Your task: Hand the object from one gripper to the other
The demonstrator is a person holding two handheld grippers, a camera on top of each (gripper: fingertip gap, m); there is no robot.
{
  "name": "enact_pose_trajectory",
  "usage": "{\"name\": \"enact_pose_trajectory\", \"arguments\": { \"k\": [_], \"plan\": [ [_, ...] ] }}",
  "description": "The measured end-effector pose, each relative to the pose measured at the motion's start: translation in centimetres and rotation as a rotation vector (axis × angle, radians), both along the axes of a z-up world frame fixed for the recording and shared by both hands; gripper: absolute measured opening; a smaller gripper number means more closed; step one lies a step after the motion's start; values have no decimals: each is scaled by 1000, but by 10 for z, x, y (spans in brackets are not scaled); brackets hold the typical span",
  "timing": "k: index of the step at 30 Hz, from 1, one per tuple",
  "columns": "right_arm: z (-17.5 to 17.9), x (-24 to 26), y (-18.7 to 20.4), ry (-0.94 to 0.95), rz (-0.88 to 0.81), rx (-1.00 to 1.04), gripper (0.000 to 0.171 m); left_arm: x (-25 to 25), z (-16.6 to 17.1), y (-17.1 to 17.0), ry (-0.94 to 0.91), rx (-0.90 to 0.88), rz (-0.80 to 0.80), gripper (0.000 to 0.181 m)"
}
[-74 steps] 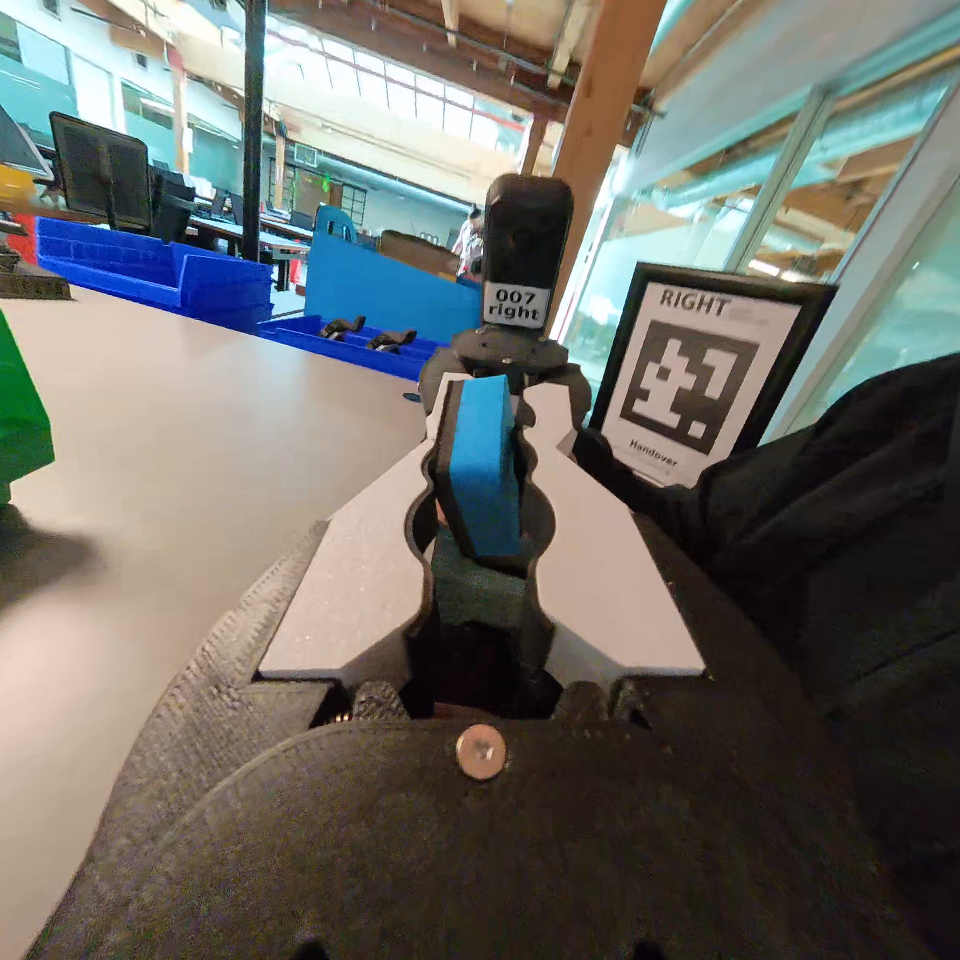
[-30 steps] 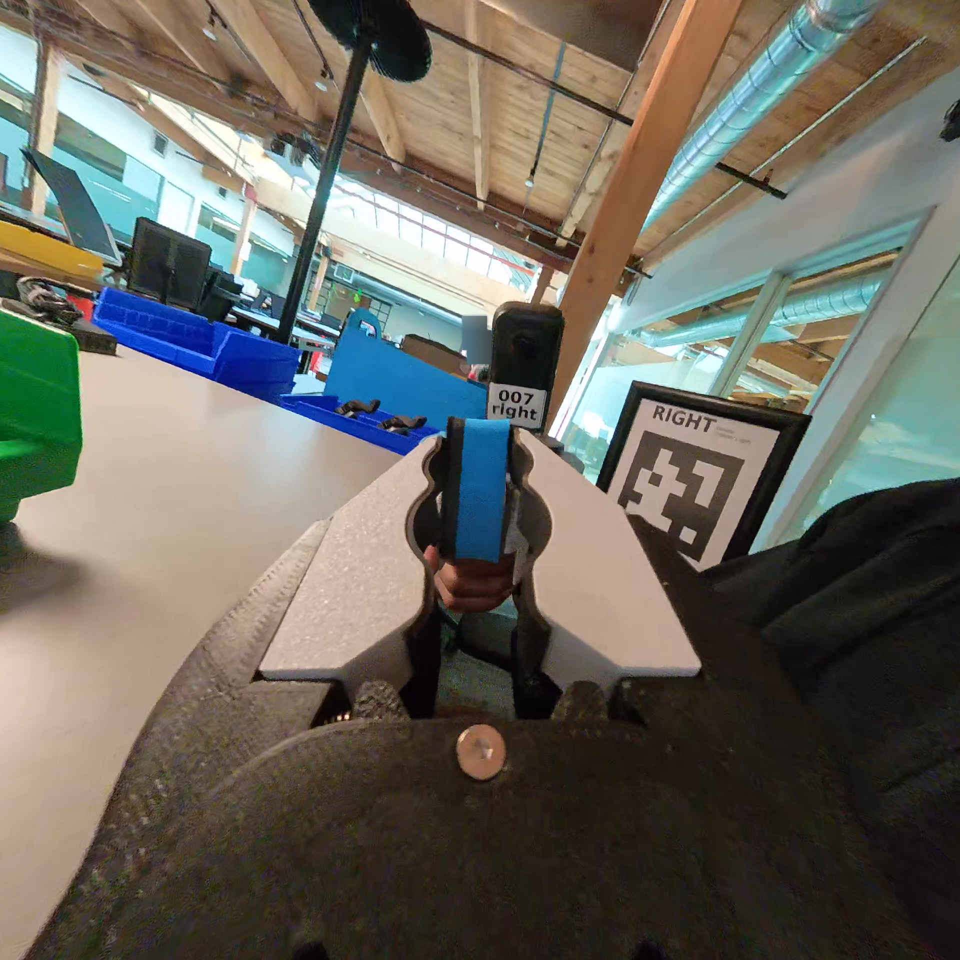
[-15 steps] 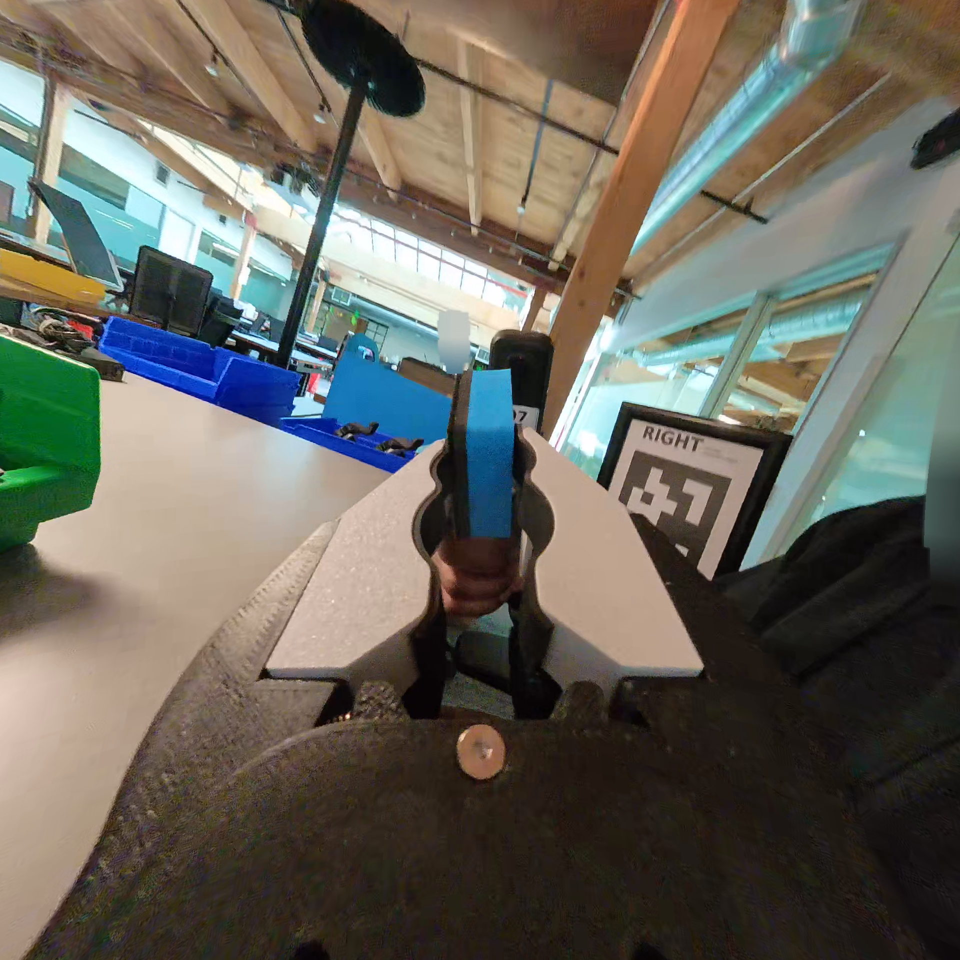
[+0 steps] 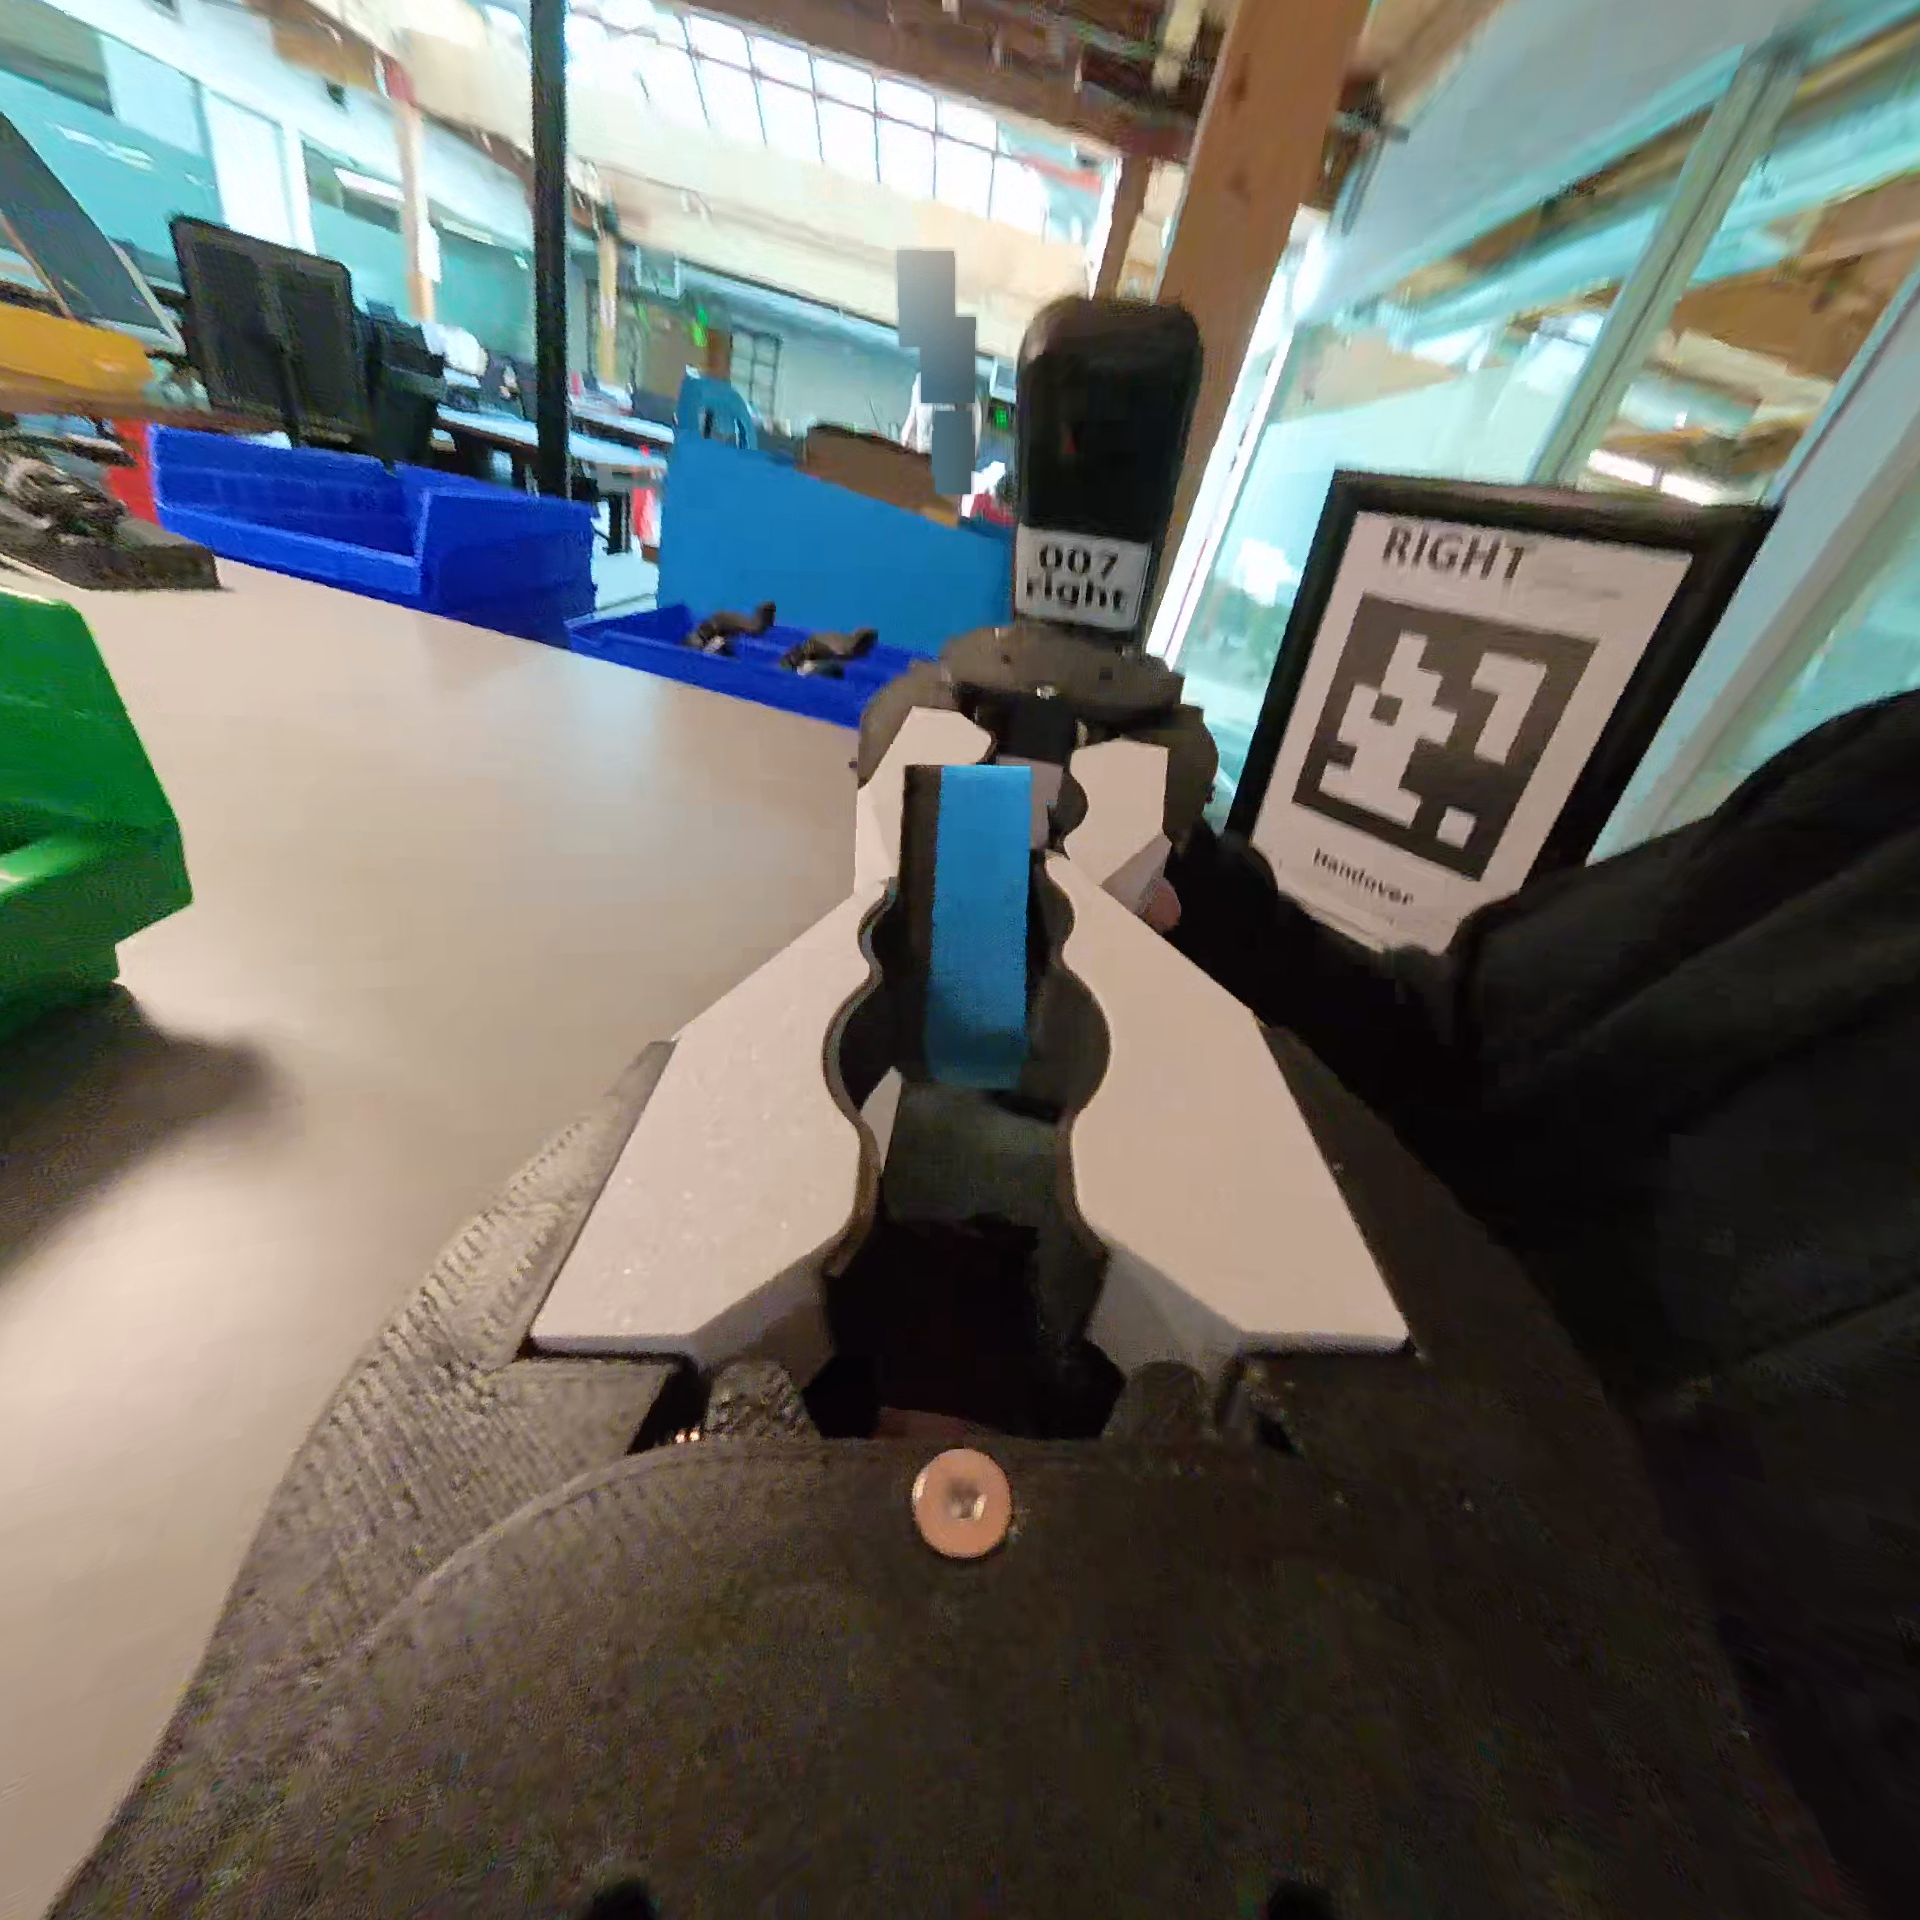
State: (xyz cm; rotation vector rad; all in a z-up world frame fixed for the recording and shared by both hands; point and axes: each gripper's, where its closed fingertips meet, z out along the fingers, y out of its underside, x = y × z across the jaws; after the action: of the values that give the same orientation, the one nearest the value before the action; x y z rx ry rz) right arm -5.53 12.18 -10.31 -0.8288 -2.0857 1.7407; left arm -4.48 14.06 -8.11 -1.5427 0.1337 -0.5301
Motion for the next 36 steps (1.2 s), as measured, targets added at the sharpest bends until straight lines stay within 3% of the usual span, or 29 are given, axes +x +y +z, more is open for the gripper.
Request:
{"name": "enact_pose_trajectory", "arguments": {
  "k": [3, 5, 8, 11, 14, 16, 19, 21, 22, 23, 29, 31, 33, 36],
  "plan": [
    [17, -7, -1, 22, -17, -153, 45, -16, 31, -6, -196, 171, 35, 23],
    [19, -11, -4, 44, -31, -172, 34, -22, 34, -5, -272, 204, 60, 24],
    [15, -10, -6, 35, -23, -141, 24, -15, 29, -4, -263, 178, 14, 24],
    [-3, -1, -5, -36, 20, -28, 23, -15, 22, -7, -197, 121, 4, 38],
    [-19, 6, -3, -75, 42, 84, 23, -4, 9, -8, -98, 42, -47, 23],
    [-12, 1, 0, -45, 10, 54, 26, -9, 11, -5, -70, 66, 2, 23],
    [9, -8, 2, -8, -28, -118, 46, -25, 33, -9, -202, 204, 66, 22],
    [18, -12, -1, 17, -34, -196, 44, -31, 40, -11, -291, 262, 88, 22],
    [21, -14, -1, 31, -42, -215, 29, -30, 38, -8, -309, 260, 85, 22],
    [20, -14, -2, 31, -42, -208, 25, -26, 35, -6, -308, 240, 68, 22],
    [-8, 2, 1, -63, 16, 8, 22, -7, 6, -7, -125, 27, -31, 43],
    [-15, 8, 1, -81, 37, 73, 23, 3, -11, -5, -28, -71, -66, 27],
    [-10, 5, 4, -49, 13, 60, 26, 3, -11, -3, -7, -54, -50, 25],
    [13, -7, 10, -1, -47, -110, 41, -14, 14, -3, -154, 85, 11, 23]
  ]
}}
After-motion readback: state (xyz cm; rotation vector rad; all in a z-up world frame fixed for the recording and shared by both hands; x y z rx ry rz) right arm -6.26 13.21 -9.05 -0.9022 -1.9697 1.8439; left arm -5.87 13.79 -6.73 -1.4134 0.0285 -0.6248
